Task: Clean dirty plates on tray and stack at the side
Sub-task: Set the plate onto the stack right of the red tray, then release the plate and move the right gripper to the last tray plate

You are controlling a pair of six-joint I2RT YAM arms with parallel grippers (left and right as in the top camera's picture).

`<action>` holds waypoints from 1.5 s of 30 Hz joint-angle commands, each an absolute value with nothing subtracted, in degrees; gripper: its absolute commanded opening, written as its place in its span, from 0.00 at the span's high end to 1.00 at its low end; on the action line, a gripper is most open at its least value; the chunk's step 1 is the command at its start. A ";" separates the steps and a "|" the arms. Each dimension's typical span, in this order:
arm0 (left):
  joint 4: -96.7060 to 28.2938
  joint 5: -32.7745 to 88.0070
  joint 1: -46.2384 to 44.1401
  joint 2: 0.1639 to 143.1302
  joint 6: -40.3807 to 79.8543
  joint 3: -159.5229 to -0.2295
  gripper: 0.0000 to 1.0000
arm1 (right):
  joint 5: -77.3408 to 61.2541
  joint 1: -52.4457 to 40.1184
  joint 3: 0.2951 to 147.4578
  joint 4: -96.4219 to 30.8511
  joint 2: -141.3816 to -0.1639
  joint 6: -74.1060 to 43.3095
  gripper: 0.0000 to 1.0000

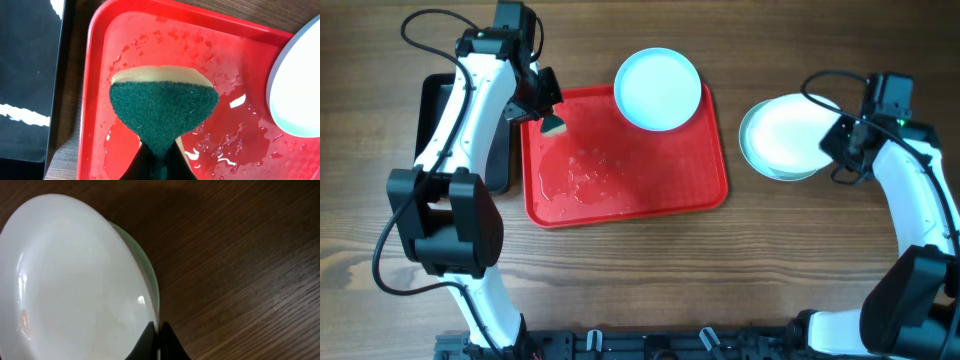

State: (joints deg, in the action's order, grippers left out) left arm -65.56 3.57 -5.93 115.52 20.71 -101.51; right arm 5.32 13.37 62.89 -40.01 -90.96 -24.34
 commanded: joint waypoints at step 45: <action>-65.17 4.49 -6.00 114.50 21.52 -101.03 0.96 | -11.88 -11.46 78.48 -33.67 -116.90 1.08 0.73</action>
State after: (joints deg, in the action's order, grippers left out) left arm -65.34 3.57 -5.93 115.52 20.73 -101.51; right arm -10.55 -11.53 77.73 -33.67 -116.16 -0.80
